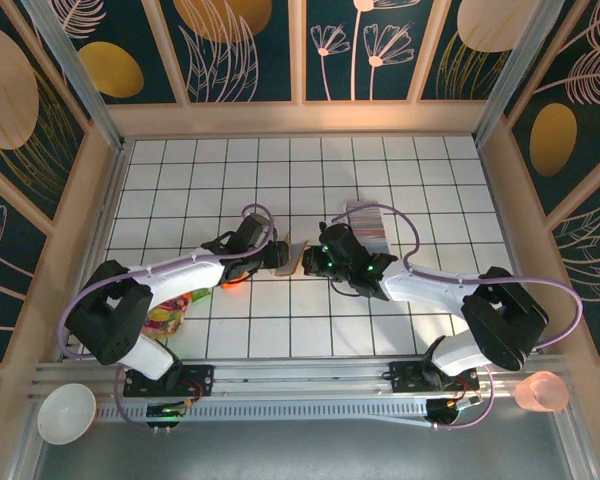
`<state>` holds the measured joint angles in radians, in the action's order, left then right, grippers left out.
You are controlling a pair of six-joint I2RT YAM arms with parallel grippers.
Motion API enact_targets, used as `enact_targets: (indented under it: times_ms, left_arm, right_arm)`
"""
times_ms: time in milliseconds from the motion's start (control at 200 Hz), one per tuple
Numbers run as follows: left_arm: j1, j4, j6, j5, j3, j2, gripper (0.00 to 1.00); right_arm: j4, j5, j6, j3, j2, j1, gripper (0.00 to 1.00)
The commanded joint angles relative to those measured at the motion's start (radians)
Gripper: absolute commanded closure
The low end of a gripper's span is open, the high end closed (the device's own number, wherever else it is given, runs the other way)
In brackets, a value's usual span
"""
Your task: Put the credit cards into the card holder
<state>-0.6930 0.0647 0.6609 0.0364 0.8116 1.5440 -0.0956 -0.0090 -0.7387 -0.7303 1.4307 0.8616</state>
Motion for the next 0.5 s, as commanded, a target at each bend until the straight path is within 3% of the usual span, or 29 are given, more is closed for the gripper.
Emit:
enact_targets:
  times_ms: [0,125,295,425,495]
  left_arm:
    - [0.01,0.023,-0.012,0.003,0.027,0.027,0.68]
    - [0.01,0.015,0.006,-0.027,0.015,0.025,0.82]
    - [0.01,-0.06,0.081,-0.138,-0.055,0.002,0.94]
    - [0.009,-0.125,0.146,-0.161,-0.123,-0.007,0.93]
    - [0.009,-0.129,0.16,-0.145,-0.133,0.002,0.91]
  right_arm:
    - [0.028,0.021,0.02,-0.005,-0.032,-0.017,1.0]
    - [0.05,0.021,0.035,0.006,-0.029,-0.047,1.0]
    - [0.098,0.04,0.079,-0.012,-0.006,-0.101,1.0]
    - [0.131,0.049,0.106,-0.038,0.041,-0.131,1.0]
    - [0.174,0.05,0.121,-0.072,0.068,-0.13,0.93]
